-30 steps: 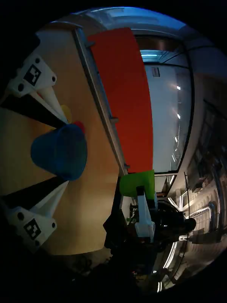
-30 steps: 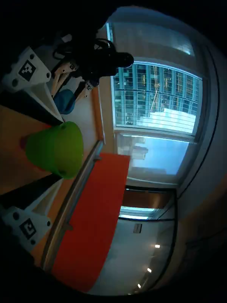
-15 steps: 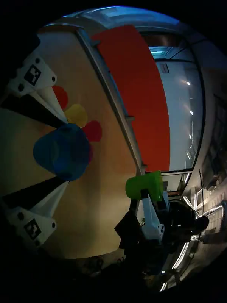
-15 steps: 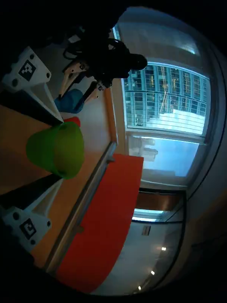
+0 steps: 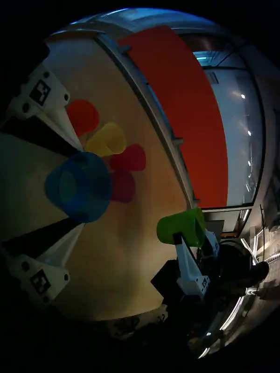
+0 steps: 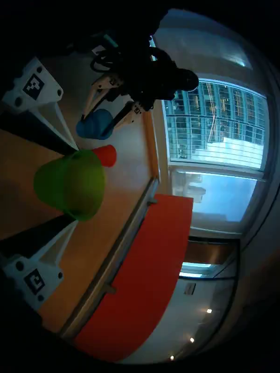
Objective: Pour water
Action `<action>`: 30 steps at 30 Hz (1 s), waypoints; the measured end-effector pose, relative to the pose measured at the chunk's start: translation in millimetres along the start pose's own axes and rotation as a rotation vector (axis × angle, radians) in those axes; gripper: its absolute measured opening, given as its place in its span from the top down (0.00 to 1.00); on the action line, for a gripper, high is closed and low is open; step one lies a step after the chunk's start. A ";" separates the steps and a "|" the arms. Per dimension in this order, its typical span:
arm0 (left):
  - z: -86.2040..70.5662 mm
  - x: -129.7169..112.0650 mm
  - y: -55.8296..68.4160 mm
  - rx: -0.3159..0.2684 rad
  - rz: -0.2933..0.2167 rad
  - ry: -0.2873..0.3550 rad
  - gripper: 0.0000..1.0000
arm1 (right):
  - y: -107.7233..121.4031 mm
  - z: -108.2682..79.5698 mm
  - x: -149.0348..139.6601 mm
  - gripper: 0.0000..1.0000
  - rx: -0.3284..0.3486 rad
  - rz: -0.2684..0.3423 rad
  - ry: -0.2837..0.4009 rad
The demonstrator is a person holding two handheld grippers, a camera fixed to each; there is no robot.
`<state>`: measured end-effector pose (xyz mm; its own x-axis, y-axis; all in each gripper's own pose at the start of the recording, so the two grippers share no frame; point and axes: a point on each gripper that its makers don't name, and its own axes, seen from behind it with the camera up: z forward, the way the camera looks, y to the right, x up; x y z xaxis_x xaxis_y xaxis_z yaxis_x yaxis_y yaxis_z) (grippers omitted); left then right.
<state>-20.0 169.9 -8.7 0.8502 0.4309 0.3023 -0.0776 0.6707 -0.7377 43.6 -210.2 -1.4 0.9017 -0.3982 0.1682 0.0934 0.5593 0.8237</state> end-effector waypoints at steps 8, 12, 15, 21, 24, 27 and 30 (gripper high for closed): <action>5.2 -16.4 -4.3 0.001 -0.006 -0.045 0.15 | -4.3 9.1 -23.5 0.10 0.012 -0.012 -0.048; 7.9 -22.4 -5.9 0.001 -0.008 -0.061 0.15 | -5.6 12.8 -32.6 0.10 0.018 -0.007 -0.064; 10.2 -25.5 -7.5 0.002 -0.006 -0.070 0.15 | -4.7 15.8 -39.2 0.10 0.019 -0.003 -0.077; 15.7 -32.9 -12.9 0.002 -0.018 -0.087 0.15 | -5.5 20.1 -50.9 0.11 0.025 0.003 -0.097; 18.4 -36.7 -15.3 0.002 -0.027 -0.092 0.15 | -6.5 22.0 -56.7 0.10 0.029 0.009 -0.106; 20.5 -40.7 -16.8 0.002 -0.033 -0.097 0.15 | -7.0 24.1 -62.5 0.10 0.032 0.017 -0.114; 21.9 -43.7 -17.7 0.001 -0.037 -0.099 0.15 | -7.7 26.0 -68.3 0.10 0.035 0.023 -0.124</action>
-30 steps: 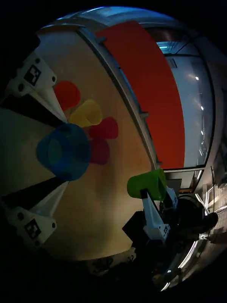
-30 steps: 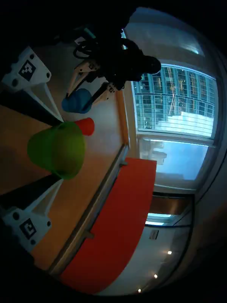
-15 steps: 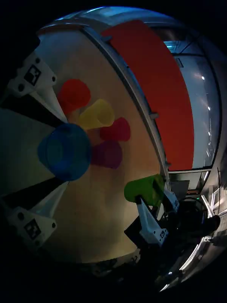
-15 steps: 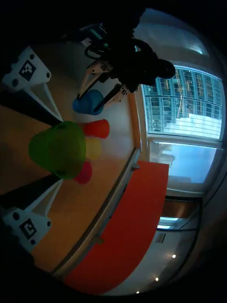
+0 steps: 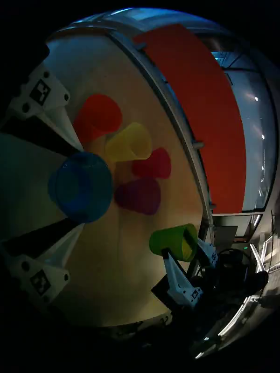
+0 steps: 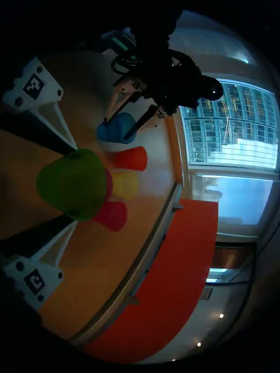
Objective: Pour water
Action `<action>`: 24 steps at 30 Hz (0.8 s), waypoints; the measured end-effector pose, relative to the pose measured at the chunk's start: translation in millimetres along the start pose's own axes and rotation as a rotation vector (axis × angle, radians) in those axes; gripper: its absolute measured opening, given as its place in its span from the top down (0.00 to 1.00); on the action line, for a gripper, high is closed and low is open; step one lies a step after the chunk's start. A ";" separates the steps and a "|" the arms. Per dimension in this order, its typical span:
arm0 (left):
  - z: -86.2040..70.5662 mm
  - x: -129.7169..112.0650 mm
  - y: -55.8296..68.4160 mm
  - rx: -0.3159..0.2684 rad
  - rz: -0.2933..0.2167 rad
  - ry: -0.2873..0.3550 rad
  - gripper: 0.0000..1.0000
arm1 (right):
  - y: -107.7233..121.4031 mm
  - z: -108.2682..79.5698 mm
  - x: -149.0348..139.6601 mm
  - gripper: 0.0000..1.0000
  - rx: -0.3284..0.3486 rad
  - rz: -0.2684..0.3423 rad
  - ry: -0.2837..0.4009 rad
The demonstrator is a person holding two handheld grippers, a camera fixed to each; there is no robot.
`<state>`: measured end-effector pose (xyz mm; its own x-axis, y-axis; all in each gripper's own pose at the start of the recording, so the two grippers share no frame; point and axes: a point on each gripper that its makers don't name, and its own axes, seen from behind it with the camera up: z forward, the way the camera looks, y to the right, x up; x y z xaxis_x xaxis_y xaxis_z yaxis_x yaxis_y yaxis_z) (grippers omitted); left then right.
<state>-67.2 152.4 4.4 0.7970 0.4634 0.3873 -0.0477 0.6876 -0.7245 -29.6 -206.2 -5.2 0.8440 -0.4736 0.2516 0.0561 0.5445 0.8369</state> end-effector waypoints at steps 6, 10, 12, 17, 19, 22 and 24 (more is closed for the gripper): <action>4.1 -4.6 -2.2 -0.005 -0.014 0.001 0.15 | -0.7 4.3 -9.5 0.10 0.001 0.004 -0.016; 7.4 -8.4 -2.9 -0.007 -0.019 -0.004 0.15 | -1.8 6.3 -15.6 0.10 0.000 0.005 -0.027; 8.2 -10.0 -3.1 -0.008 -0.020 -0.006 0.15 | -2.2 7.1 -18.5 0.10 -0.001 0.005 -0.031; 7.9 -12.2 -3.5 -0.011 -0.023 -0.008 0.15 | -2.4 8.7 -26.3 0.11 -0.006 0.004 -0.044; 7.9 -13.3 -3.7 -0.012 -0.025 -0.008 0.15 | -2.4 9.2 -28.3 0.11 -0.008 0.004 -0.047; 7.7 -14.8 -3.7 -0.013 -0.028 -0.009 0.15 | -2.7 10.2 -30.7 0.11 -0.012 0.005 -0.049; 7.5 -15.7 -3.5 -0.013 -0.031 -0.007 0.15 | -3.0 10.8 -32.4 0.10 -0.014 0.006 -0.051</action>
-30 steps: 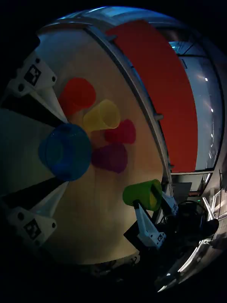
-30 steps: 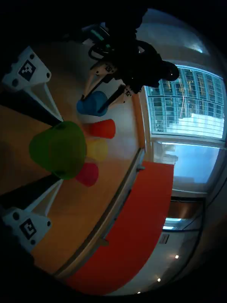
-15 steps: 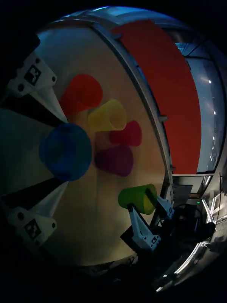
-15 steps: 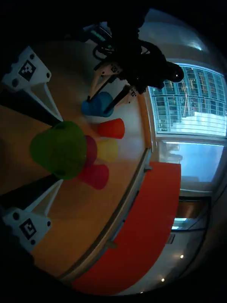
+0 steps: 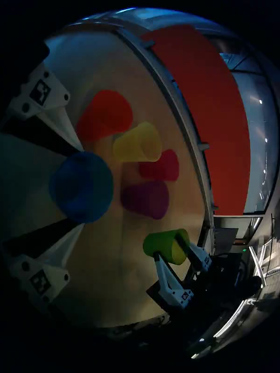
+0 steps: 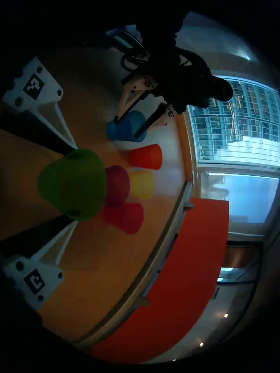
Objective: Pour water
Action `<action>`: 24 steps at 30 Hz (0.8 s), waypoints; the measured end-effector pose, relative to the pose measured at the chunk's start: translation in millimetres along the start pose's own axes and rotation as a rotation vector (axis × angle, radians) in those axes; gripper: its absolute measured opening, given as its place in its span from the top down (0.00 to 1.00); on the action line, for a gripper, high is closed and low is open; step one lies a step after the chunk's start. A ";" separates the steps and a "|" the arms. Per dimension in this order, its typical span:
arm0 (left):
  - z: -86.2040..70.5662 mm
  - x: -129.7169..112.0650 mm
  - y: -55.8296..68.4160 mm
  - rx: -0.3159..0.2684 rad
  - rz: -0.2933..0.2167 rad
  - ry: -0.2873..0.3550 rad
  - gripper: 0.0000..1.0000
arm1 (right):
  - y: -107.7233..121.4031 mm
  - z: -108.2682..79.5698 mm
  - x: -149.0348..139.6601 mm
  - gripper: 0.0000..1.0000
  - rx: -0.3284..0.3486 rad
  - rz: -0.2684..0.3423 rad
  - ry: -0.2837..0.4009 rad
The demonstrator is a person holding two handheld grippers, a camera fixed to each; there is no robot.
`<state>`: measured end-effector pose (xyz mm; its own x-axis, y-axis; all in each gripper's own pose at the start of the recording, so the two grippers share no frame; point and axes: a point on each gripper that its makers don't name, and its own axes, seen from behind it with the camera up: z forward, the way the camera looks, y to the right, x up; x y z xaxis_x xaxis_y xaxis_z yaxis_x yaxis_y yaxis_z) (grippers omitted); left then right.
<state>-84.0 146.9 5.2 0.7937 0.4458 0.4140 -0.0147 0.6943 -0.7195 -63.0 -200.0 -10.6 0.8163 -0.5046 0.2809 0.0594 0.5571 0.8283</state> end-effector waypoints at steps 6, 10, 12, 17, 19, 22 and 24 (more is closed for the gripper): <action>-2.4 -3.6 -0.4 -0.005 -0.012 0.003 0.15 | -2.2 2.3 -8.1 0.10 0.000 0.002 -0.012; -3.3 -5.3 -1.3 -0.009 -0.016 0.002 0.15 | -2.4 3.8 -11.8 0.10 -0.002 -0.001 -0.020; -3.4 -5.6 -1.5 -0.009 -0.019 0.002 0.14 | -2.5 4.3 -13.1 0.11 -0.003 -0.002 -0.023; -3.2 -6.5 -1.9 -0.010 -0.017 -0.005 0.14 | -3.7 6.2 -15.5 0.10 0.000 -0.001 -0.027; -3.3 -7.7 -2.0 -0.011 -0.017 -0.010 0.14 | -4.3 7.0 -16.7 0.10 0.002 0.001 -0.028; -2.9 -11.5 -2.1 -0.012 -0.017 -0.023 0.12 | -5.1 8.5 -19.1 0.10 0.004 0.003 -0.031; -2.2 -15.0 -2.1 -0.013 -0.016 -0.033 0.10 | -5.7 9.6 -21.4 0.10 0.006 0.004 -0.034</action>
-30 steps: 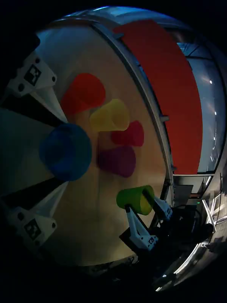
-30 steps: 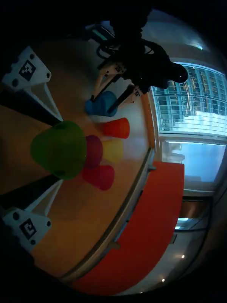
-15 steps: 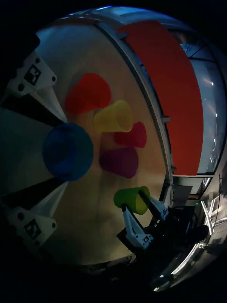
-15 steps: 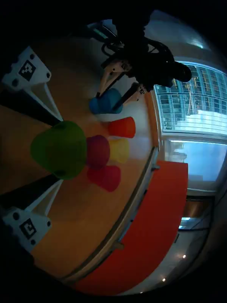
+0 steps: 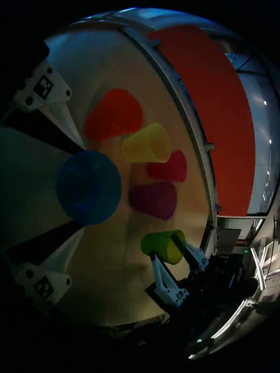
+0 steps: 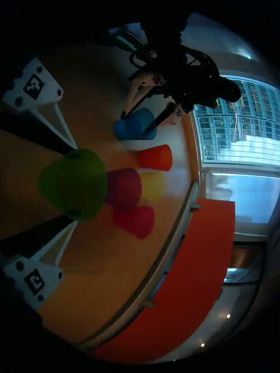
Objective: Pour water
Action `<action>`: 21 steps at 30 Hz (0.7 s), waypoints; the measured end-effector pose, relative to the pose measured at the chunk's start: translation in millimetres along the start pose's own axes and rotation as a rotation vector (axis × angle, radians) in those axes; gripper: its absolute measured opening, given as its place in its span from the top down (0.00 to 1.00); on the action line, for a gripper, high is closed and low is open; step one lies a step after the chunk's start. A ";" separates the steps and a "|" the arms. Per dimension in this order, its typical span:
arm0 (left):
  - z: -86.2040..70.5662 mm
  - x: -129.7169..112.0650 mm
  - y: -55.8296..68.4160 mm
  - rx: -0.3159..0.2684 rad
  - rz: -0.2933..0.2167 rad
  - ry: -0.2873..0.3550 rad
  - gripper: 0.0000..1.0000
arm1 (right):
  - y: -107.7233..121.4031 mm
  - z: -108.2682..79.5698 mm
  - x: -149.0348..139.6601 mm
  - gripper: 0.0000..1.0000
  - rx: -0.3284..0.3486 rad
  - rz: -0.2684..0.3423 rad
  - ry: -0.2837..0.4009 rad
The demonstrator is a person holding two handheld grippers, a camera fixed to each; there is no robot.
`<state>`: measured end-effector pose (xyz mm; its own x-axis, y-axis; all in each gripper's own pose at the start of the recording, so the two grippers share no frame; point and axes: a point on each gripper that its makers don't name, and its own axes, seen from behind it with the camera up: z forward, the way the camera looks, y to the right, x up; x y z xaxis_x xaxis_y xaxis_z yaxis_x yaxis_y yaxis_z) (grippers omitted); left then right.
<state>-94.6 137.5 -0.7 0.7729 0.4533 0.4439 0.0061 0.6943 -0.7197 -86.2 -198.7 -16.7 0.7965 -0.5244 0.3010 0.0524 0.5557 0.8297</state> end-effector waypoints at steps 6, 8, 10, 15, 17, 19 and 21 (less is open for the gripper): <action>-1.0 -4.5 -1.1 0.003 0.006 -0.011 0.06 | -2.3 3.6 -7.4 0.10 0.004 0.004 -0.010; -2.2 -6.0 -3.0 0.009 0.004 -0.014 0.04 | -2.6 4.6 -9.1 0.10 0.004 0.004 -0.011; -3.7 -7.0 -4.0 0.012 0.000 -0.014 0.03 | -3.1 5.4 -10.8 0.11 0.004 0.006 -0.013; -8.2 -8.9 -5.3 0.016 -0.018 -0.008 0.02 | -4.2 6.5 -15.0 0.11 0.005 0.007 -0.017; -10.5 -9.8 -6.5 0.021 -0.023 -0.004 0.02 | -4.2 6.5 -16.3 0.11 0.000 0.006 -0.018; -13.1 -10.2 -7.1 0.024 -0.028 0.000 0.02 | -4.4 5.9 -17.5 0.10 -0.003 0.005 -0.017; -15.6 -10.4 -7.2 0.025 -0.033 0.003 0.02 | -4.9 4.8 -18.6 0.10 -0.005 0.003 -0.015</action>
<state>-92.8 119.1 -8.4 0.7745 0.4280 0.4659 0.0162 0.7227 -0.6909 -104.2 -194.8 -24.1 0.7877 -0.5323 0.3102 0.0534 0.5605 0.8264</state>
